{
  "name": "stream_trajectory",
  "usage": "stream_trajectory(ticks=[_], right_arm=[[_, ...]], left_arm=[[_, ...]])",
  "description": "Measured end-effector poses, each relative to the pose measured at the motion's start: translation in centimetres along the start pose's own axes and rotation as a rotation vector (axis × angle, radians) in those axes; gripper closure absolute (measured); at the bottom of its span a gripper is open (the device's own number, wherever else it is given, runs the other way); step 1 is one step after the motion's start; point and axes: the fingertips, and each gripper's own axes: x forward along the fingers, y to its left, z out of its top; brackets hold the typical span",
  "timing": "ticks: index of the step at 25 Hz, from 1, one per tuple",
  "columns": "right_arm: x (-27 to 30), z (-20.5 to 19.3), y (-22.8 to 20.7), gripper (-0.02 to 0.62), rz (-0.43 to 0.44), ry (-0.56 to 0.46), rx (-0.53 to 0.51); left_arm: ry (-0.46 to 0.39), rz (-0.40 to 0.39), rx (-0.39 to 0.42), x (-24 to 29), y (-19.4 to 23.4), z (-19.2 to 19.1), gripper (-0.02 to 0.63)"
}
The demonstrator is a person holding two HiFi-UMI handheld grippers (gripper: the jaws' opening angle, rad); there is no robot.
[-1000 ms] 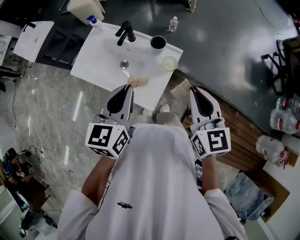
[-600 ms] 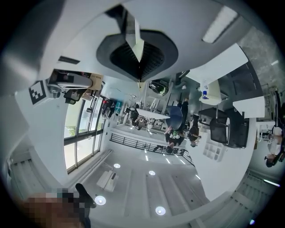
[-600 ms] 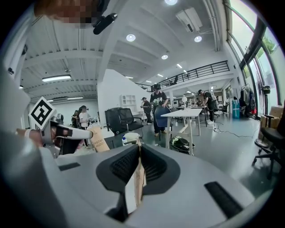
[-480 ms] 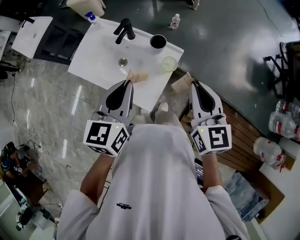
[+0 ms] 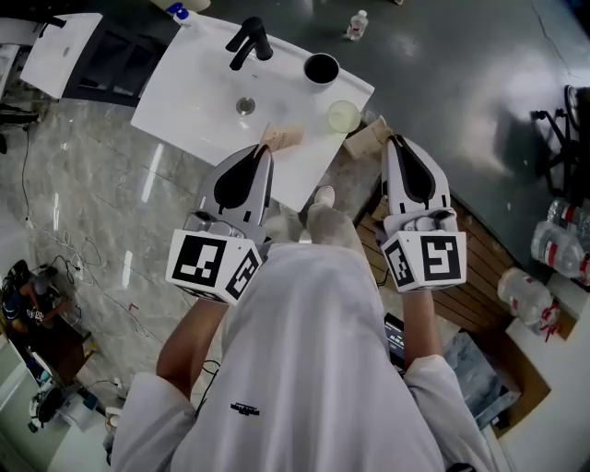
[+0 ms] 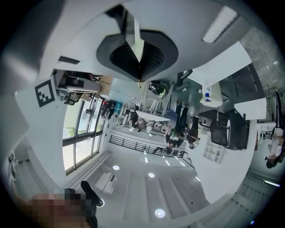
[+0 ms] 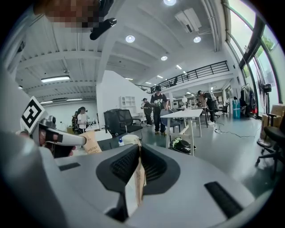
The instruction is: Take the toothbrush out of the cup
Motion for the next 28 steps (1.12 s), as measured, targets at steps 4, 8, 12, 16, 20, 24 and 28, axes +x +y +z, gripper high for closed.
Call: stream_trajectory(ticks=[4,8,12,16,20,24,28], right_arm=[[1.6,0.4,-0.5,0.58,-0.007,-0.016,0.004],[2.9,0.5,-1.2,0.58,-0.017,-0.021,0.01],[4.2,0.0,-1.7,0.58,-0.018,-0.013,0.017],[5.6,-0.9,-2.1,0.58,-0.017,0.003,0.01],[6.9,-1.9,-2.4,0.58,-0.015,0.014,0.015],[8.2,-3.3,-2.4,0.58,-0.011,0.029,0.018],[9.2,-4.9,-2.5,0.58,-0.013,0.05,0.034]], left_arm=[[0.006,0.004,-0.007,0.9,0.6,-0.3,0.601],[0.017,0.01,-0.018,1.8,1.1,-0.7,0.601],[0.022,0.019,-0.032,2.7,1.8,-0.9,0.601],[0.025,0.026,-0.037,3.7,2.5,-1.1,0.601],[0.038,0.031,-0.044,4.6,3.2,-1.6,0.601],[0.052,0.042,-0.056,5.2,4.1,-2.3,0.601],[0.067,0.046,-0.063,5.6,4.7,-2.9,0.601]])
